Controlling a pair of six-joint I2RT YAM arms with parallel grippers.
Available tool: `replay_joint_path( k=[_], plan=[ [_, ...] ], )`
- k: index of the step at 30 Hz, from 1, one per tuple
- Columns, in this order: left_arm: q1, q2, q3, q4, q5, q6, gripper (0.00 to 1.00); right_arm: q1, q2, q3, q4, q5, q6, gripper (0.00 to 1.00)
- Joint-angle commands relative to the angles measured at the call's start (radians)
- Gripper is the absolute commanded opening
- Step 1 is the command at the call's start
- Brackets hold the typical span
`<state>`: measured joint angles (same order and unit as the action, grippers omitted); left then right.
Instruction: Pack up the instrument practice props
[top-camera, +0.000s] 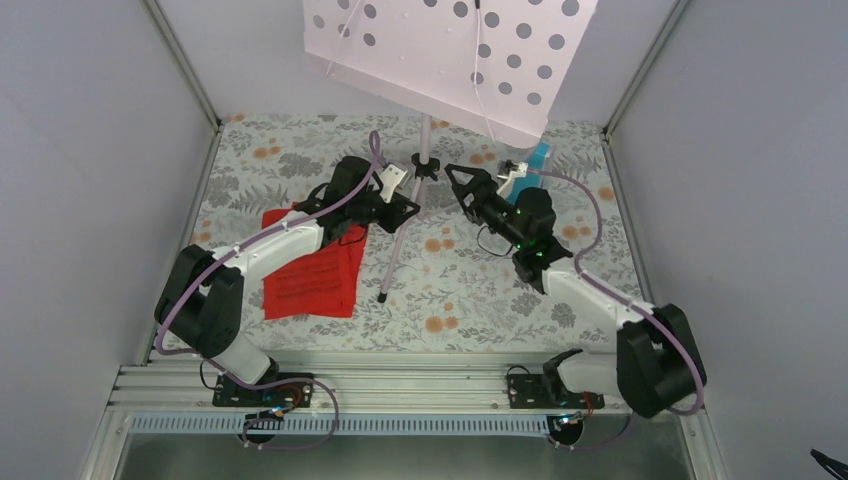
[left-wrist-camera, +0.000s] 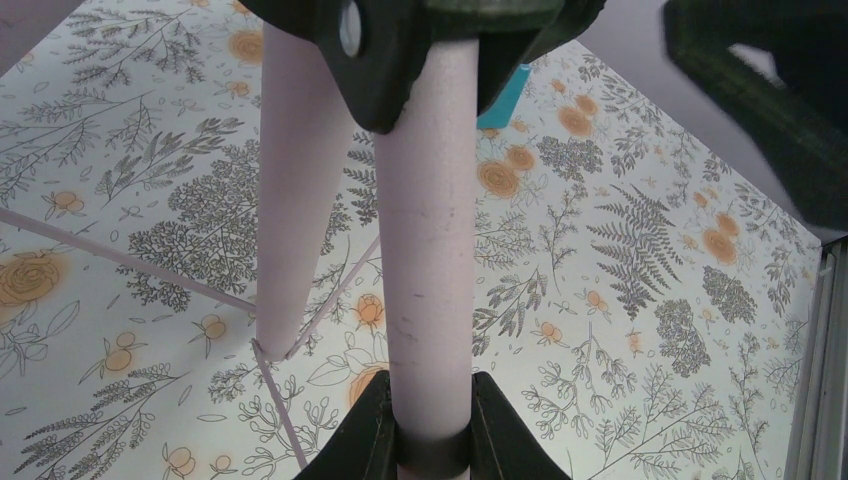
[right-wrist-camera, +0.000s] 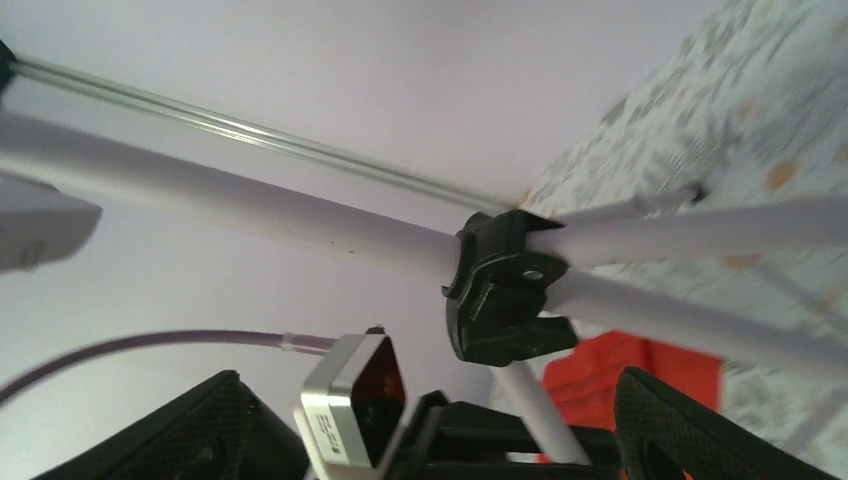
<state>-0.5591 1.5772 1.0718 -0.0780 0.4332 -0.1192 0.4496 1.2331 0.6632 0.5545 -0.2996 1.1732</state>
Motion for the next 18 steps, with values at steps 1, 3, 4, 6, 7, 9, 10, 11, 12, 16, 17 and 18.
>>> replay_joint_path(
  k=[1, 3, 4, 6, 7, 9, 10, 11, 12, 16, 17, 18],
  plan=[
    [0.001, -0.02, 0.011, 0.015, -0.035, 0.073, 0.02, -0.005, 0.11, 0.058, 0.116, -0.148, 0.394, 0.86],
    [0.0, -0.021, 0.012, 0.015, -0.035, 0.072, 0.02, -0.001, 0.168, 0.078, 0.149, -0.181, 0.448, 0.83],
    [0.001, -0.022, 0.014, 0.014, -0.034, 0.071, 0.03, 0.003, 0.191, 0.082, 0.167, -0.195, 0.475, 0.81],
    [0.0, -0.021, 0.013, 0.014, -0.031, 0.07, 0.02, 0.009, 0.232, 0.089, 0.189, -0.203, 0.511, 0.79],
    [0.001, -0.021, 0.016, 0.014, -0.032, 0.07, 0.02, 0.009, 0.246, 0.094, 0.196, -0.2, 0.518, 0.79],
    [0.001, -0.02, 0.016, 0.012, -0.034, 0.072, 0.02, 0.01, 0.266, 0.105, 0.204, -0.198, 0.522, 0.74],
    [0.001, -0.023, 0.015, 0.011, -0.034, 0.073, 0.02, 0.009, 0.273, 0.112, 0.204, -0.196, 0.52, 0.7],
    [0.001, -0.023, 0.016, 0.011, -0.037, 0.074, 0.02, 0.009, 0.278, 0.118, 0.203, -0.195, 0.516, 0.67],
    [0.001, -0.024, 0.016, 0.011, -0.037, 0.075, 0.02, 0.01, 0.28, 0.123, 0.199, -0.192, 0.511, 0.61],
    [0.001, -0.023, 0.017, 0.011, -0.037, 0.073, 0.02, 0.011, 0.273, 0.118, 0.176, -0.178, 0.499, 0.38],
    [0.001, -0.024, 0.017, 0.011, -0.037, 0.073, 0.02, 0.011, 0.269, 0.112, 0.171, -0.173, 0.496, 0.32],
    [0.001, -0.023, 0.016, 0.011, -0.036, 0.073, 0.02, 0.012, 0.263, 0.104, 0.168, -0.167, 0.495, 0.28]
  ],
)
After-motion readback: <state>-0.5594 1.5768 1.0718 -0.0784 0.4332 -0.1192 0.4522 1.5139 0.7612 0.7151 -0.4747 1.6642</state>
